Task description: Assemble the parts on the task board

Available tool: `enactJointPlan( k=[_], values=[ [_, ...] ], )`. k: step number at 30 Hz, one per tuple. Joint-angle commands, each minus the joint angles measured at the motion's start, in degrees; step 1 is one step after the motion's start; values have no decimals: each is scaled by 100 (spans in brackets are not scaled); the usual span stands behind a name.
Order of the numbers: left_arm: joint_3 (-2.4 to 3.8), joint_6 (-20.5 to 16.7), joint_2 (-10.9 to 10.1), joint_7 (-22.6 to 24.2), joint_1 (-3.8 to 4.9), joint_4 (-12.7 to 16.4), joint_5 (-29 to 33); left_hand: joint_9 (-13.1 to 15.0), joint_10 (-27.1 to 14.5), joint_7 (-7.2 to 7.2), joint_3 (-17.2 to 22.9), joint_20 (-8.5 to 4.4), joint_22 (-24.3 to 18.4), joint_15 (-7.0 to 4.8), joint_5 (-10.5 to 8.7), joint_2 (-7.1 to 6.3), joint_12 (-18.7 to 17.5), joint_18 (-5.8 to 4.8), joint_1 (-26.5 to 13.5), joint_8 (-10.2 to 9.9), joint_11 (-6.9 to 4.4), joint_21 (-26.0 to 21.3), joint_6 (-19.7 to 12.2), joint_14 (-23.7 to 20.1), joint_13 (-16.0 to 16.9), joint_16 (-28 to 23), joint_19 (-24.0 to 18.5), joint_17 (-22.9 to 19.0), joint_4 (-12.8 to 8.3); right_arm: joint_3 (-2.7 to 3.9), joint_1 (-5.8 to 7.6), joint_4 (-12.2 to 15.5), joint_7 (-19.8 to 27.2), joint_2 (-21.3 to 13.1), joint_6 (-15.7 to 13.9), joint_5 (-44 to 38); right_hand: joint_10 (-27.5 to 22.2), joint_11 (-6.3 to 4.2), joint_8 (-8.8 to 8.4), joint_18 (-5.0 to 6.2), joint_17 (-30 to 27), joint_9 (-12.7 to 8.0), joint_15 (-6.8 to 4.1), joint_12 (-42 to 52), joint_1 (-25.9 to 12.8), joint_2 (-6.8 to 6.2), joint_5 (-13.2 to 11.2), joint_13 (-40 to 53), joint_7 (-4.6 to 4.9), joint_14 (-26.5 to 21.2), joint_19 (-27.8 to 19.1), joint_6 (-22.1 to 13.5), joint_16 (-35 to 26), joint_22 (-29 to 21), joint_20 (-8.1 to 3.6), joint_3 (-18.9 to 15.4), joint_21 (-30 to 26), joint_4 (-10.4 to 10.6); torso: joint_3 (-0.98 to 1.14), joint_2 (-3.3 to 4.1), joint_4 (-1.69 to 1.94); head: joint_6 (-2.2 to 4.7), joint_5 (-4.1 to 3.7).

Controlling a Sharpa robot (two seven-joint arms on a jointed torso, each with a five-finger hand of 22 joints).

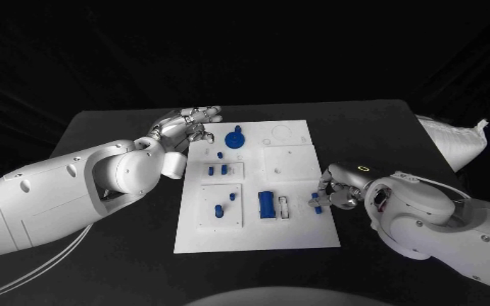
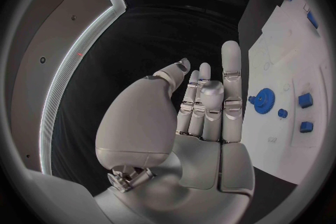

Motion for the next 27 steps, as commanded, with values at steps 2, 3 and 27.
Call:
enactJointPlan(
  k=[2,3,27],
  values=[
    [3,113,1,18,1,12,0,-2,-31,-10,-24,-3,-6,0,12,11,24,58,-38,35,-9,-27,-28,-32,6,-31,-24,-5,-13,0,-23,-30,-5,46,235,-222,274,17,-54,-91,1005,-20,44,-46,102,-9,34,864,1,498,68,43,-26,-5,38,-3,-22,-38,-5,-1,3,-6,-2],
    [3,113,1,17,1,11,0,-2,-31,-10,-24,-3,-6,0,12,11,24,58,-38,35,-9,-27,-28,-32,6,-31,-24,-5,-13,0,-25,-36,-6,53,254,-245,274,17,-62,-91,1006,-24,44,-47,119,-7,35,864,1,498,66,49,-26,-8,38,3,-24,-46,-5,-2,3,-7,-2],
    [3,113,-22,13,1,16,-5,-2,-31,-10,-24,-3,-6,0,12,11,24,58,-38,35,-9,-27,-28,-32,6,-31,-24,-5,-13,-9,-131,-144,-33,353,1064,-1250,266,-35,-462,-106,1040,-231,12,-74,1117,120,-442,890,-39,503,80,343,-13,76,7,1070,11,-811,-7,-7,-2,-51,7]
  ],
)
